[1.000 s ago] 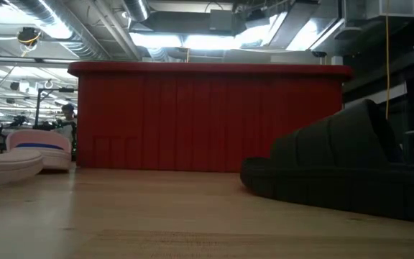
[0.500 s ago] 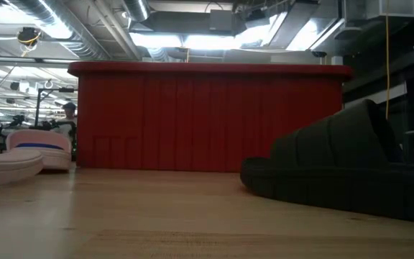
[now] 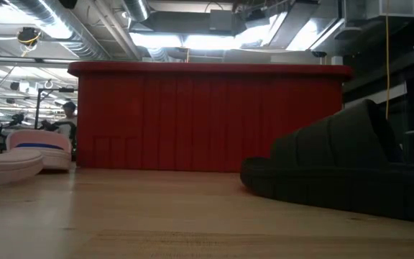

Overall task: Pick and place slides into bin
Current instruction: Put the left black slide into the red bin

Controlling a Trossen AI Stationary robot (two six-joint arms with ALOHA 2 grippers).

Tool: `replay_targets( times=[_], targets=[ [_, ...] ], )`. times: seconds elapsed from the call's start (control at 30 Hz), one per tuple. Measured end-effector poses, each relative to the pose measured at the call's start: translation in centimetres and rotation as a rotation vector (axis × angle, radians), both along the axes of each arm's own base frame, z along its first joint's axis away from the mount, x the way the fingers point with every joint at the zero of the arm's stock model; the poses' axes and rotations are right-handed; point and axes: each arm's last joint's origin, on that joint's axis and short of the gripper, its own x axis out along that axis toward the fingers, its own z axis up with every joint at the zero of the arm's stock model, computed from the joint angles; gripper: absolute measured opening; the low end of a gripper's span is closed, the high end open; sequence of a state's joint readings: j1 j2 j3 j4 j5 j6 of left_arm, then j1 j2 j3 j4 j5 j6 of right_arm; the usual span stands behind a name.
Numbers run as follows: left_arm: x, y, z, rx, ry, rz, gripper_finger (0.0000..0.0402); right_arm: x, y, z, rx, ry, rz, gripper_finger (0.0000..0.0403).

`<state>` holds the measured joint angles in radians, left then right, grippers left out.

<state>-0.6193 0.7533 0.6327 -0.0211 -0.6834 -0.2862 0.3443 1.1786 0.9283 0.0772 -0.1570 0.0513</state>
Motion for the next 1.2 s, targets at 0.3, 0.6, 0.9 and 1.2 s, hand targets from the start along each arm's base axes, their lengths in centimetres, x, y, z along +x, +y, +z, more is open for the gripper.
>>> replay_targets(
  times=[0.3,0.6,0.9,1.2],
  targets=[
    [0.1,-0.5,0.7,0.196,-0.053,-0.147,0.0003,0.6,-0.9,2.0,0.031,-0.22,-0.197,0.0023],
    [-0.2,-0.8,0.7,0.273,-0.071,-0.32,0.0003,0.9,-1.2,2.4,0.03,-0.287,-0.284,0.0006],
    [-0.2,-0.6,0.5,0.411,-0.051,-0.277,0.0002,1.0,-1.3,2.1,-0.041,-0.278,-0.324,0.0008],
    [-0.1,-0.2,1.0,0.389,-0.069,-0.122,0.0002,1.0,-1.3,2.0,-0.097,-0.281,-0.32,0.0032]
  ],
)
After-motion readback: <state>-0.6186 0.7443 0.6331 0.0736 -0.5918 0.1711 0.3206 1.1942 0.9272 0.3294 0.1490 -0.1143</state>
